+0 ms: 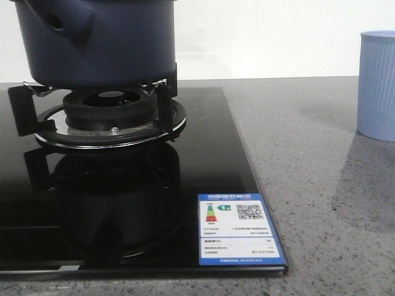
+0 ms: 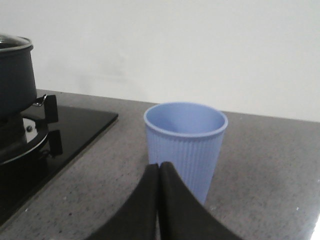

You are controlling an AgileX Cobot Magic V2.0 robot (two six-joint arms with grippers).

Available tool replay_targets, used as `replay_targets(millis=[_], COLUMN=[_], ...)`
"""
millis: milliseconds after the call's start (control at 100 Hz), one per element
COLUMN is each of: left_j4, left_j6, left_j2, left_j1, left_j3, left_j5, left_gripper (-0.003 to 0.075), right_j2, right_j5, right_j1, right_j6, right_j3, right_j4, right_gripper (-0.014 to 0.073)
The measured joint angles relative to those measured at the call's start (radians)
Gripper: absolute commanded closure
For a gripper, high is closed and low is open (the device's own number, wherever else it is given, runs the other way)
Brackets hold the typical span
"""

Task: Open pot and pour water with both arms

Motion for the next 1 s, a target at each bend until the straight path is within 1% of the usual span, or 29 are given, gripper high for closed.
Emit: replay_targets(millis=[20,70,90,130,140,160,170,210,260,280,310,360,480,650,730,790,840,880,910,960,1000], left_j4=[0.0,0.0,0.0,0.0,0.0,0.0,0.0,0.0,0.0,0.0,0.0,0.0,0.0,0.0,0.0,0.0,0.0,0.0,0.0,0.0,0.0], left_j6=[0.0,0.0,0.0,0.0,0.0,0.0,0.0,0.0,0.0,0.0,0.0,0.0,0.0,0.0,0.0,0.0,0.0,0.0,0.0,0.0,0.0], left_j2=[0.0,0.0,0.0,0.0,0.0,0.0,0.0,0.0,0.0,0.0,0.0,0.0,0.0,0.0,0.0,0.0,0.0,0.0,0.0,0.0,0.0], left_j1=[0.0,0.0,0.0,0.0,0.0,0.0,0.0,0.0,0.0,0.0,0.0,0.0,0.0,0.0,0.0,0.0,0.0,0.0,0.0,0.0,0.0], left_j3=[0.0,0.0,0.0,0.0,0.0,0.0,0.0,0.0,0.0,0.0,0.0,0.0,0.0,0.0,0.0,0.0,0.0,0.0,0.0,0.0,0.0], left_j5=[0.0,0.0,0.0,0.0,0.0,0.0,0.0,0.0,0.0,0.0,0.0,0.0,0.0,0.0,0.0,0.0,0.0,0.0,0.0,0.0,0.0], left_gripper=[0.0736,0.0736,0.0736,0.0736,0.0736,0.0736,0.0736,0.0736,0.0736,0.0736,0.0736,0.0736,0.0736,0.0736,0.0736,0.0736,0.0736,0.0736,0.0736,0.0736,0.0736], right_j2=[0.002,0.014,0.017,0.027,0.03,0.033,0.037,0.043,0.048,0.048,0.05,0.052,0.052,0.052,0.05,0.04,0.031,0.029,0.027,0.027,0.025], right_j5=[0.009,0.038,0.054,0.084,0.097,0.117,0.125,0.171,0.224,0.244,0.267,0.295,0.288,0.192,0.18,0.18,0.191,0.209,0.227,0.265,0.298], right_j1=[0.0,0.0,0.0,0.0,0.0,0.0,0.0,0.0,0.0,0.0,0.0,0.0,0.0,0.0,0.003,0.009,0.021,0.036,0.048,0.073,0.096], right_j6=[-0.036,-0.19,-0.234,-0.372,-0.42,-0.469,-0.517,-0.653,-0.773,-0.798,-0.843,-0.88,-0.913,-0.924,-0.924,-0.929,-0.957,-1.014,-1.069,-1.204,-1.282], right_j3=[0.002,0.006,0.009,0.013,0.013,0.013,0.013,0.013,0.015,0.015,0.017,0.019,0.02,0.02,0.02,0.02,0.02,0.02,0.02,0.02,0.02], right_j4=[0.035,0.204,0.254,0.429,0.492,0.557,0.619,0.791,0.932,0.97,1.005,1.04,1.056,0.975,0.95,0.956,1.019,1.086,1.168,1.276,1.332], right_gripper=[0.0645,0.0645,0.0645,0.0645,0.0645,0.0645,0.0645,0.0645,0.0645,0.0645,0.0645,0.0645,0.0645,0.0645,0.0645,0.0645,0.0645,0.0645,0.0645,0.0645,0.0645])
